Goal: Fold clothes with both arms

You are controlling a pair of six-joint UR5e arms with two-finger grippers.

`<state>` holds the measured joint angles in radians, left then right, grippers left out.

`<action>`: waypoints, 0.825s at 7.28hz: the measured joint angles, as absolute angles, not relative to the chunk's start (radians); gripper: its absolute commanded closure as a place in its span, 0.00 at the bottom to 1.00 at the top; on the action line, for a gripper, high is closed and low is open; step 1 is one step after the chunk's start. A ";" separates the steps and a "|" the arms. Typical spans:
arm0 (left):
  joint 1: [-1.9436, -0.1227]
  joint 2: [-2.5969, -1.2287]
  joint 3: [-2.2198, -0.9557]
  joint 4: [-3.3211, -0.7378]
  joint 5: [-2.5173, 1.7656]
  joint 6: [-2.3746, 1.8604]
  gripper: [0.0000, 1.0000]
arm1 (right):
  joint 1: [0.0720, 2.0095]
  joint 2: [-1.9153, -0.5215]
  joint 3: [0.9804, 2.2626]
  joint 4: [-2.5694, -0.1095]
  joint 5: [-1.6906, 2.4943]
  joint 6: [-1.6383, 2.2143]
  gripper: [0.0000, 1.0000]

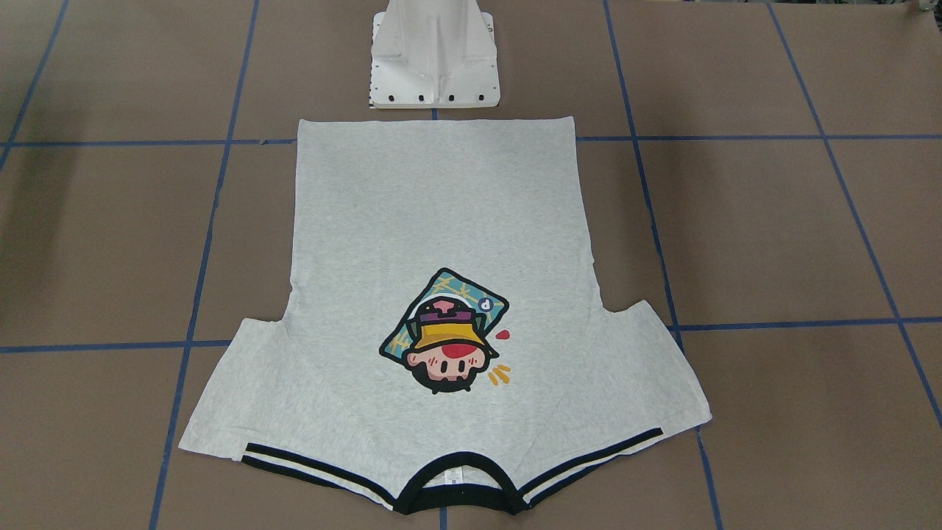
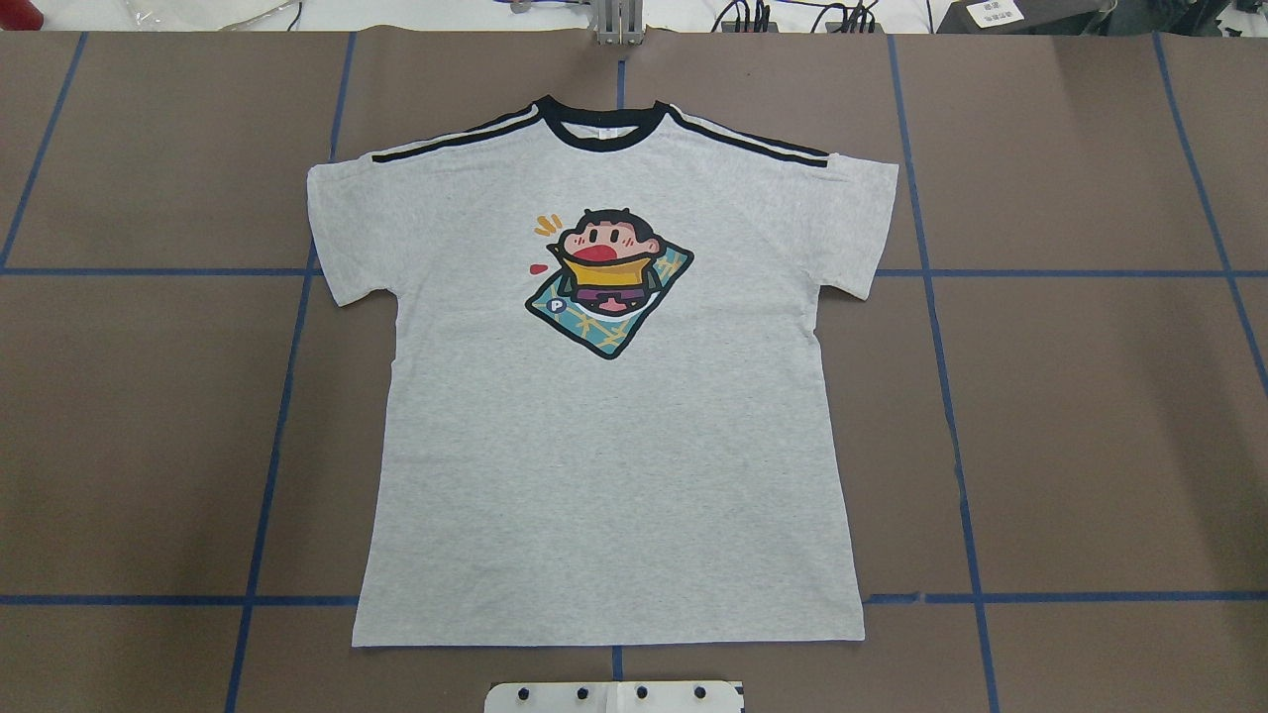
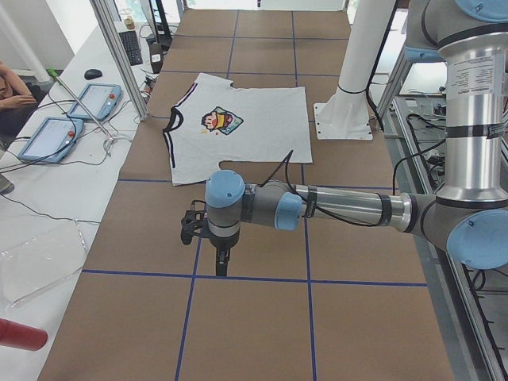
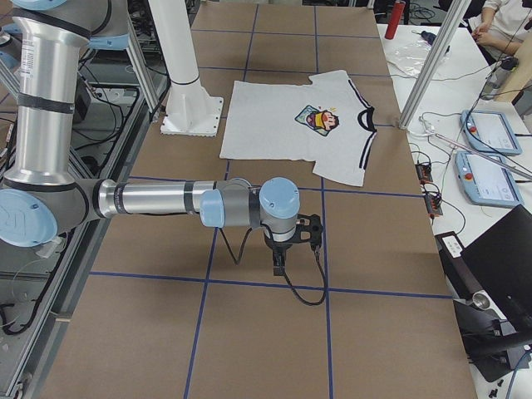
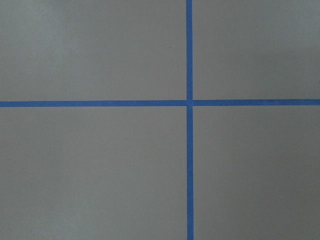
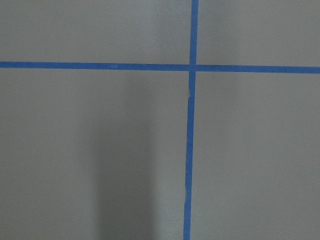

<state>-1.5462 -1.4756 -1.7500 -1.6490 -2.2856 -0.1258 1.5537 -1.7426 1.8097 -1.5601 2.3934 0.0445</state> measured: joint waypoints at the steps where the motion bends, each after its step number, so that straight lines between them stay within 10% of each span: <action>1: -1.546 -1.476 -1.750 -1.649 -2.286 -0.126 0.00 | 1.554 -1.742 1.814 -1.562 2.393 0.044 0.00; 6: -1.546 -1.505 -1.755 -1.648 -2.294 -0.130 0.00 | 1.553 -1.729 1.829 -1.561 2.396 0.044 0.00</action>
